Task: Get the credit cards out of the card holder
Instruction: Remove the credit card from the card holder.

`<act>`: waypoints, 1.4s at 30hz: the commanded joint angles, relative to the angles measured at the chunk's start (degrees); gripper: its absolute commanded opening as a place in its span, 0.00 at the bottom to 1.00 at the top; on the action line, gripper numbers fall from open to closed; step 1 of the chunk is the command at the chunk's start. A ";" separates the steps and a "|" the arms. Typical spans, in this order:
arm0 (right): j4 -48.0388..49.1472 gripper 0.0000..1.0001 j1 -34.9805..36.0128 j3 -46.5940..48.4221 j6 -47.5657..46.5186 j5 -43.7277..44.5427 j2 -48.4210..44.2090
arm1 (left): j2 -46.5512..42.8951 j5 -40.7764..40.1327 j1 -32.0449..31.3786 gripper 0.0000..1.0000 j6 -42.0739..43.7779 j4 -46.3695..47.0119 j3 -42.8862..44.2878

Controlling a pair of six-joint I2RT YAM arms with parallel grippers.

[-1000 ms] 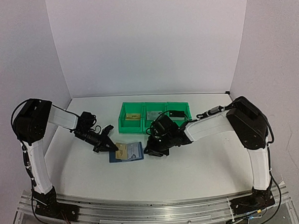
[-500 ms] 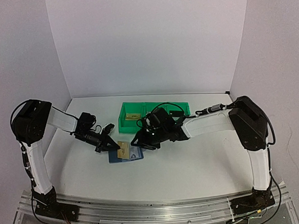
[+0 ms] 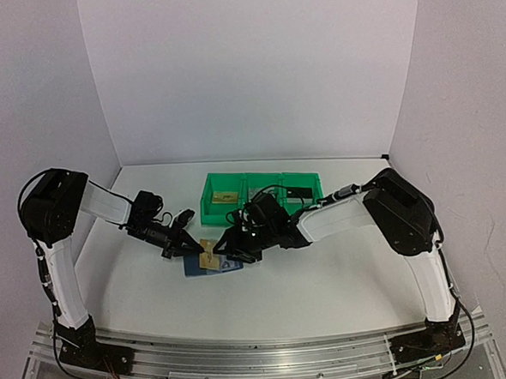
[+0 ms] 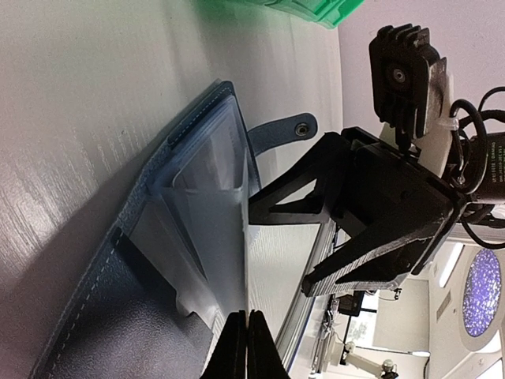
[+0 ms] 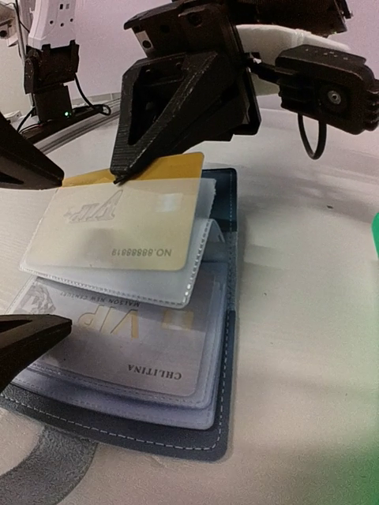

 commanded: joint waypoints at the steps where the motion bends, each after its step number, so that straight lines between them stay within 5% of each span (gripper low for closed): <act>1: 0.69 0.47 -0.34 -0.51 1.79 0.41 1.69 | 0.52 -0.93 0.42 0.00 6.59 -8.74 4.18; 4: 1.44 0.40 -0.65 -2.75 2.63 1.01 1.66 | 0.09 -0.96 0.72 0.00 8.71 -10.99 4.57; 10: 11.92 0.41 -1.22 -3.77 7.28 -4.68 4.50 | 0.47 -1.05 0.64 0.00 6.88 -8.19 4.37; 33: 10.59 0.37 -2.36 -11.54 8.80 -0.94 0.86 | -2.35 -15.55 7.78 0.00 27.85 -29.82 12.70; 42: 8.15 0.38 -2.31 -8.18 7.08 -0.95 -2.08 | -7.65 -11.88 8.10 0.00 27.39 -33.71 15.23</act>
